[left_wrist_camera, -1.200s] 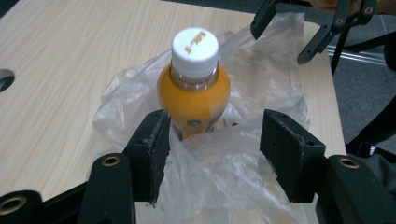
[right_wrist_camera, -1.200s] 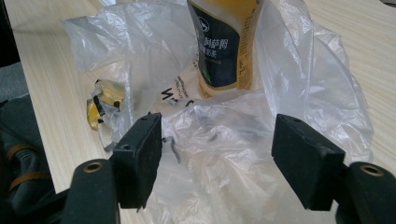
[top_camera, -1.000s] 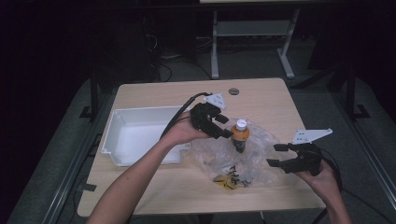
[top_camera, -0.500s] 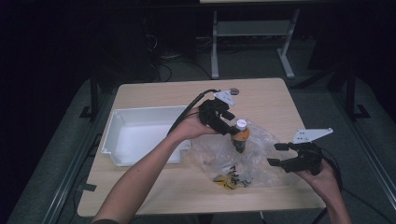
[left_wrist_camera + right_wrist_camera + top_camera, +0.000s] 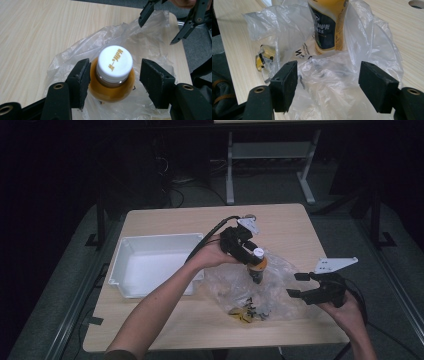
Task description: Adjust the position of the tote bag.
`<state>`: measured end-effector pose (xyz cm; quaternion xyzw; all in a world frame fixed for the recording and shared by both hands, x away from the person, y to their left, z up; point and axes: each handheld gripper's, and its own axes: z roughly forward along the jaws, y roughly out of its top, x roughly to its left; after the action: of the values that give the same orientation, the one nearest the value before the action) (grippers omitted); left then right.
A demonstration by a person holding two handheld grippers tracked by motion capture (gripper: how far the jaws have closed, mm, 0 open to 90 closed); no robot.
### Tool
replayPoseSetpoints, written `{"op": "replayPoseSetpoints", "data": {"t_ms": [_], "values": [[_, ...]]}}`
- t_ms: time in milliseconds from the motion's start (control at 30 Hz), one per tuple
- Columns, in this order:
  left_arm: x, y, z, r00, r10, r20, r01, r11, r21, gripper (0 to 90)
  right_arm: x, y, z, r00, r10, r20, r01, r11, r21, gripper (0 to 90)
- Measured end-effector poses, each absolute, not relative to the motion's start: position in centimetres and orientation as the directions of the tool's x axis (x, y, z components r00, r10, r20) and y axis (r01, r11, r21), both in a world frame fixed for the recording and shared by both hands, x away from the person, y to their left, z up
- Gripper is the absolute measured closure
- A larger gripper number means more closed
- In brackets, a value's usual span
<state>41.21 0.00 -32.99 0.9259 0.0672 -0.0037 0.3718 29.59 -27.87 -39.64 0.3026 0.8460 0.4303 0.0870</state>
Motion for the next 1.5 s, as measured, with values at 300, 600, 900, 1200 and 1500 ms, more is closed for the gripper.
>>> {"op": "replayPoseSetpoints", "data": {"t_ms": [300, 600, 900, 1200, 1500], "values": [[41.7, -0.5, -33.1, 0.993, 0.097, -0.072, 0.12, -0.721, 0.682, 47.8, 29.6, -28.0, -39.6, -0.8, 0.59, 0.107, 0.433, 0.445, 0.784, 30.8], [41.9, -0.5, -33.2, 0.994, 0.095, -0.061, 0.111, -0.727, 0.678, 52.3, 29.6, -27.9, -39.6, -0.802, 0.587, 0.109, 0.432, 0.445, 0.784, 30.7], [41.7, -0.7, -32.9, 0.996, 0.081, -0.042, 0.088, -0.733, 0.675, 55.3, 29.6, -27.7, -39.5, -0.803, 0.586, 0.107, 0.431, 0.447, 0.784, 30.6], [41.7, -0.9, -32.6, 0.997, 0.067, -0.022, 0.065, -0.748, 0.66, 57.6, 29.5, -27.8, -39.5, -0.806, 0.583, 0.101, 0.423, 0.448, 0.788, 30.4], [41.5, -1.1, -32.4, 0.998, 0.067, -0.007, 0.056, -0.766, 0.641, 58.8, 29.4, -27.8, -39.4, -0.804, 0.586, 0.099, 0.422, 0.445, 0.79, 30.0]]}}
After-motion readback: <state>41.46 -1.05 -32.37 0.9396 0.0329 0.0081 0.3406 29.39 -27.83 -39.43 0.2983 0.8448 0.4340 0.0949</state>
